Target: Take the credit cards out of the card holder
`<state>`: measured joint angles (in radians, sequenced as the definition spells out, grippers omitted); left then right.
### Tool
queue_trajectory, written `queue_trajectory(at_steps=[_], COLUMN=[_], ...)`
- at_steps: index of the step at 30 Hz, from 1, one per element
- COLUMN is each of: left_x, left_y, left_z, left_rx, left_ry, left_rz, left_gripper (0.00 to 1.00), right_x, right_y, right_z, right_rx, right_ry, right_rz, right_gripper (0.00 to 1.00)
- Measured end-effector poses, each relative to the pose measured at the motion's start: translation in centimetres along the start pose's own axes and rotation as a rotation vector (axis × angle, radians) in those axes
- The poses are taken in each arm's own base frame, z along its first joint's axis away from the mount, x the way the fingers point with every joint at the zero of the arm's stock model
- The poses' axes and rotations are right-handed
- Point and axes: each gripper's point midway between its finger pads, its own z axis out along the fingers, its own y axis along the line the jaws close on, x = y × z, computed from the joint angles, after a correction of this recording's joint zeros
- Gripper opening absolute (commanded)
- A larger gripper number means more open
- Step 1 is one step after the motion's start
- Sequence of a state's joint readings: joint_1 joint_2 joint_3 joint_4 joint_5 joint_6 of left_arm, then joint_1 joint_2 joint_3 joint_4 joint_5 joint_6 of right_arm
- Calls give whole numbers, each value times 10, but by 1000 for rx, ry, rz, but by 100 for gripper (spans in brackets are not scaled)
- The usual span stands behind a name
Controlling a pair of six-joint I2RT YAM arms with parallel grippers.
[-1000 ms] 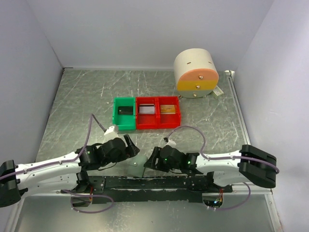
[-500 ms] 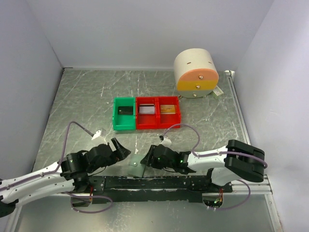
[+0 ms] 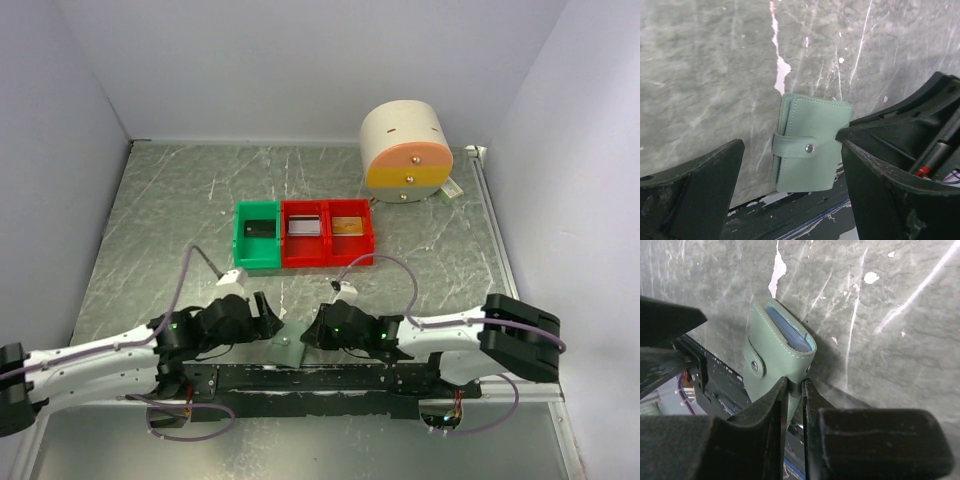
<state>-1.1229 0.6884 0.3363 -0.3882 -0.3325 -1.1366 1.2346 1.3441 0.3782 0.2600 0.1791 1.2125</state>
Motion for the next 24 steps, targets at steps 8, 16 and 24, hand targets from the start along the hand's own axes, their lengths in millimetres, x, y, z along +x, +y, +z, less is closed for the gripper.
queue_trajectory(at_steps=[8, 16, 24], left_x=[11, 10, 21], left_y=[-32, -85, -85], left_z=[28, 40, 49], left_rx=[7, 72, 51], left_ry=[96, 120, 151], left_rz=[171, 339, 427], left_gripper=[79, 76, 65], right_x=[-11, -35, -35], right_y=[-15, -26, -34], right_z=[-29, -43, -41], right_rx=[-2, 11, 13], right_ry=[-47, -81, -17], right_rz=[-53, -64, -54], right_gripper=[11, 12, 14])
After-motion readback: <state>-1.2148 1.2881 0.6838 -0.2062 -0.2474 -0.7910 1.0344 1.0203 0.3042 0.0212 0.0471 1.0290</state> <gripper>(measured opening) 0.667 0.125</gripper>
